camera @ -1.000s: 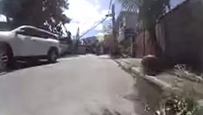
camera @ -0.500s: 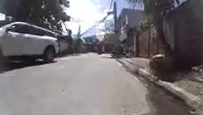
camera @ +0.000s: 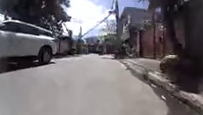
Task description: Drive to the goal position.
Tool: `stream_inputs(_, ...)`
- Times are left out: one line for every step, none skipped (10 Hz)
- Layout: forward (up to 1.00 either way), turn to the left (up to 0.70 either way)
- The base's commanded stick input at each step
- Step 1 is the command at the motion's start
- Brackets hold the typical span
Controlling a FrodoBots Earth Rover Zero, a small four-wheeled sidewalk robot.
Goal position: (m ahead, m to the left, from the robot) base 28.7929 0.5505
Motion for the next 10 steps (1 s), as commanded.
stream_inputs(1.0, -0.4)
stream_inputs(1.0, -0.22)
stream_inputs(1.0, 0.03)
stream_inputs(1.0, 0.19)
stream_inputs(1.0, 0.23)
stream_inputs(1.0, 0.04)
stream_inputs(1.0, 0.0)
stream_inputs(1.0, 0.03)
stream_inputs(1.0, 0.14)
stream_inputs(1.0, 0.18)
